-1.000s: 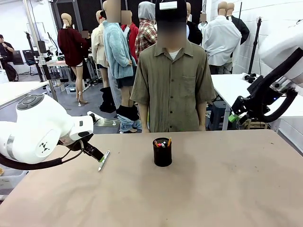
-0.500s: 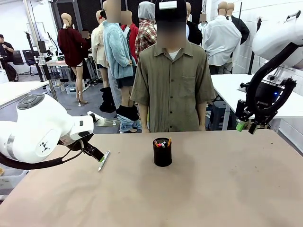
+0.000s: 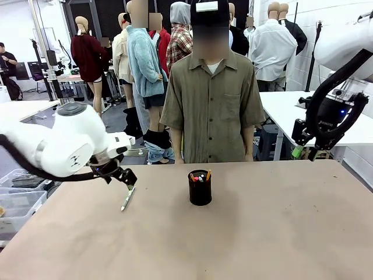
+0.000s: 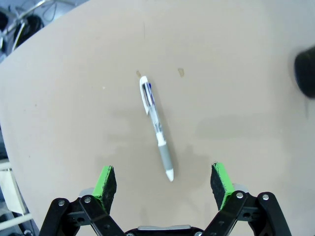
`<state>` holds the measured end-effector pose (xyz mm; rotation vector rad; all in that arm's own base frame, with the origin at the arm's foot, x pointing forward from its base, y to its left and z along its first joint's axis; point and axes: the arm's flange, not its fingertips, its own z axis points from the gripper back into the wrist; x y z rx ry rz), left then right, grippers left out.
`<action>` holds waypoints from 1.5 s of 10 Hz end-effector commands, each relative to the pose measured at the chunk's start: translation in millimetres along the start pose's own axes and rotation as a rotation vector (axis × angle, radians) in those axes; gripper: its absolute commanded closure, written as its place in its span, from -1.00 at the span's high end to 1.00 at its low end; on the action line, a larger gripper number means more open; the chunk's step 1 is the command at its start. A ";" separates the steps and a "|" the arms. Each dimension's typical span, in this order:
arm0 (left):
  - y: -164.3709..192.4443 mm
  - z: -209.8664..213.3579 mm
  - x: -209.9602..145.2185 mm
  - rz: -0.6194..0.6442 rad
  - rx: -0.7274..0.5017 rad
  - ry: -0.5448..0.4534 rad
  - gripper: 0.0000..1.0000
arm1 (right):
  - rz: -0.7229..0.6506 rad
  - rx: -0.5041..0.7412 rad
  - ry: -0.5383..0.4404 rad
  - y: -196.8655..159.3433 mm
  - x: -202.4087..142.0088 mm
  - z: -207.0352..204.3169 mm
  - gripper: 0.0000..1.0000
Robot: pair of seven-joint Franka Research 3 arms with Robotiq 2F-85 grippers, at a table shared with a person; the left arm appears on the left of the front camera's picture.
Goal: Place the pens into the pen holder.
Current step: Pick up a writing instrument from the table and place it into the Pen holder.
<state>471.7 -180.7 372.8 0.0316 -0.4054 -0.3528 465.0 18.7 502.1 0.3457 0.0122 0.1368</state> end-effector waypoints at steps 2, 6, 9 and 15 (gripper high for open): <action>-23.1 -40.9 34.7 0.158 0.044 0.064 1.00 | -0.003 -0.003 -0.016 1.0 -3.3 -6.2 0.07; -10.6 -24.6 24.5 0.089 0.008 0.042 1.00 | -0.003 -0.003 -0.016 1.0 -3.3 -6.2 0.07; -0.7 -42.4 31.7 0.185 0.026 0.139 1.00 | -0.003 -0.003 -0.016 1.0 -3.3 -6.2 0.07; 6.2 -77.2 56.2 0.148 -0.011 0.267 1.00 | -0.003 -0.003 -0.016 1.0 -3.3 -6.2 0.07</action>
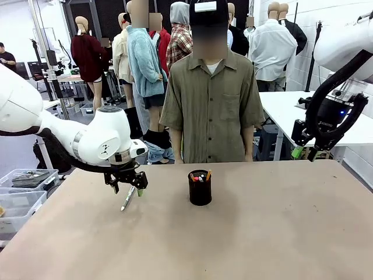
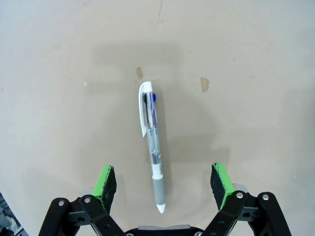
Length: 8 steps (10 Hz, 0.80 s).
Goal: Place the pens into the pen holder.
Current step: Pick up a writing instrument from the table and place it into the Pen holder.
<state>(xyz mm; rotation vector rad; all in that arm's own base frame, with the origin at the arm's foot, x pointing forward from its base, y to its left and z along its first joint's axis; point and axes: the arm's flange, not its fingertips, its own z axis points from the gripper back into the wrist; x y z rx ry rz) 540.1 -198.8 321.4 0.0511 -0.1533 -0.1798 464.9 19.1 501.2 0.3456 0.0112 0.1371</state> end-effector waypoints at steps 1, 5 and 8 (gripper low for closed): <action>4.2 -3.5 14.3 -0.020 -0.018 0.012 1.00 | -0.004 -0.003 -0.015 0.9 -3.3 -5.2 0.07; 8.3 -18.3 16.4 -0.027 -0.026 0.059 1.00 | -0.004 -0.003 -0.015 0.9 -3.3 -5.2 0.07; 11.2 -25.1 15.0 -0.037 -0.023 0.085 1.00 | -0.004 -0.003 -0.015 0.9 -3.3 -5.2 0.07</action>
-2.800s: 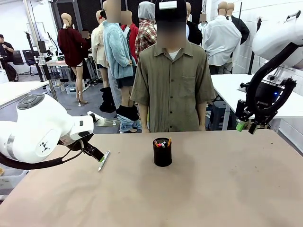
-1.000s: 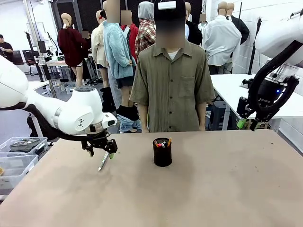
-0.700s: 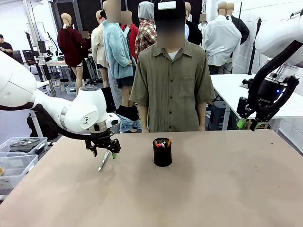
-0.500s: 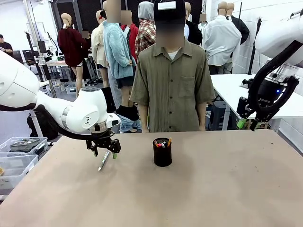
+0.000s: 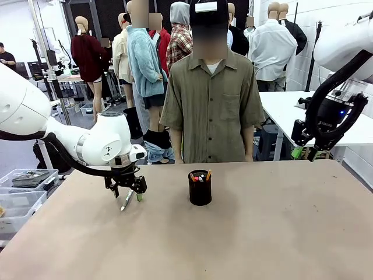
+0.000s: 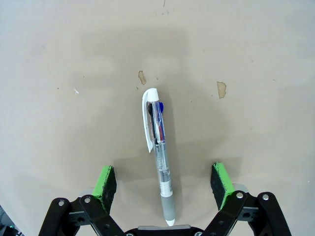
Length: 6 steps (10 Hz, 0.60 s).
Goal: Place the pens into the pen holder.
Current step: Pick up a writing instrument from the table and place it into the Pen holder.
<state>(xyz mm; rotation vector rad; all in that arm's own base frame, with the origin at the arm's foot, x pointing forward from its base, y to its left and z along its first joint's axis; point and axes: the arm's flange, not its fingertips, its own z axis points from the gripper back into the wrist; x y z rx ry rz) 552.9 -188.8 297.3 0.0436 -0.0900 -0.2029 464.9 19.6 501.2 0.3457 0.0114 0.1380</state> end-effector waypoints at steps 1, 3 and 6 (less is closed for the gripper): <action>-0.2 0.1 7.2 -0.032 0.001 0.023 0.80 | -0.005 -0.003 -0.015 0.5 -3.3 -5.0 0.07; 0.5 2.2 6.6 -0.020 -0.009 0.030 0.01 | -0.005 -0.003 -0.015 0.5 -3.3 -5.0 0.07; -0.9 2.6 6.5 -0.009 0.003 0.045 -1.00 | -0.005 -0.003 -0.015 0.5 -3.3 -5.0 0.07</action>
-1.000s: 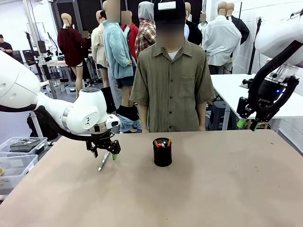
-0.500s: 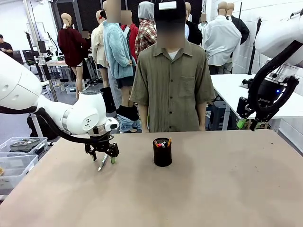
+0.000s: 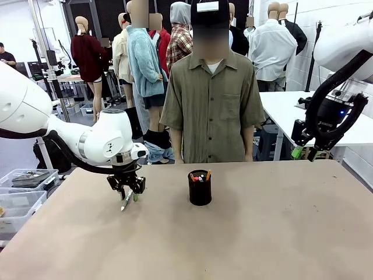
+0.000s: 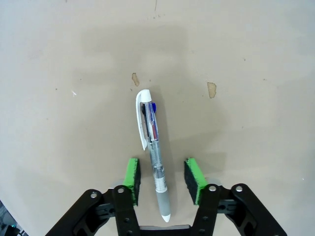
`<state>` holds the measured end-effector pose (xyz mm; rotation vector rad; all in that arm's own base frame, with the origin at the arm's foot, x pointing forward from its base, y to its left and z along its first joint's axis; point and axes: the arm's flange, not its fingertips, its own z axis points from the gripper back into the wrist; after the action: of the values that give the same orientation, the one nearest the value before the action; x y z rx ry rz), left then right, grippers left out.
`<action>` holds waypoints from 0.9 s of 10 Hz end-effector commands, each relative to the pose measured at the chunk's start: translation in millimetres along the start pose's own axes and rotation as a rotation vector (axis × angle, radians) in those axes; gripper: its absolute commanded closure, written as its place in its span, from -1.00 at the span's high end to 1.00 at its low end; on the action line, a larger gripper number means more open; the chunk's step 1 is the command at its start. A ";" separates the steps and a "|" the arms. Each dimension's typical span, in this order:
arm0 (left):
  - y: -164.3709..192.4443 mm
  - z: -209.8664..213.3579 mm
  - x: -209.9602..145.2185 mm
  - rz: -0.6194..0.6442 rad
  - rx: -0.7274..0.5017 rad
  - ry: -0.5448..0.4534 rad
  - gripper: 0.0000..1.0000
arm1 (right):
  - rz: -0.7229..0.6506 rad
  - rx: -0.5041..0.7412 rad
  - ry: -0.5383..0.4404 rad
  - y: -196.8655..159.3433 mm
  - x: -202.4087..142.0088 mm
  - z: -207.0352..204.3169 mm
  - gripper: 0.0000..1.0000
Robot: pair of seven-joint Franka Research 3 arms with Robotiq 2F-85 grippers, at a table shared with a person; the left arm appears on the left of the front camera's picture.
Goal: Place the pens into the pen holder.
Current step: Pick up a writing instrument from the table and place it into the Pen holder.
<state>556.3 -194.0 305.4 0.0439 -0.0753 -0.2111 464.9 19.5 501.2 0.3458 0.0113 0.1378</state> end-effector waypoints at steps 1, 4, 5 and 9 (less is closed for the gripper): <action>2.1 -4.8 1.1 -0.005 0.007 0.032 -1.00 | -0.004 -0.003 -0.015 0.6 -3.3 -5.1 0.07; 1.1 -5.0 0.2 -0.004 0.014 0.036 -1.00 | -0.004 -0.003 -0.015 0.6 -3.3 -5.1 0.07; 0.6 -4.8 -0.2 -0.005 0.015 0.035 -1.00 | -0.004 -0.003 -0.015 0.6 -3.3 -5.1 0.07; 3.4 21.4 -11.9 -0.078 -0.067 -0.062 -1.00 | -0.004 -0.003 -0.015 0.6 -3.3 -5.1 0.07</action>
<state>555.0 -196.0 315.4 0.0317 -0.0926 -0.2432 464.9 19.4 501.1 0.3459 0.0114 0.1376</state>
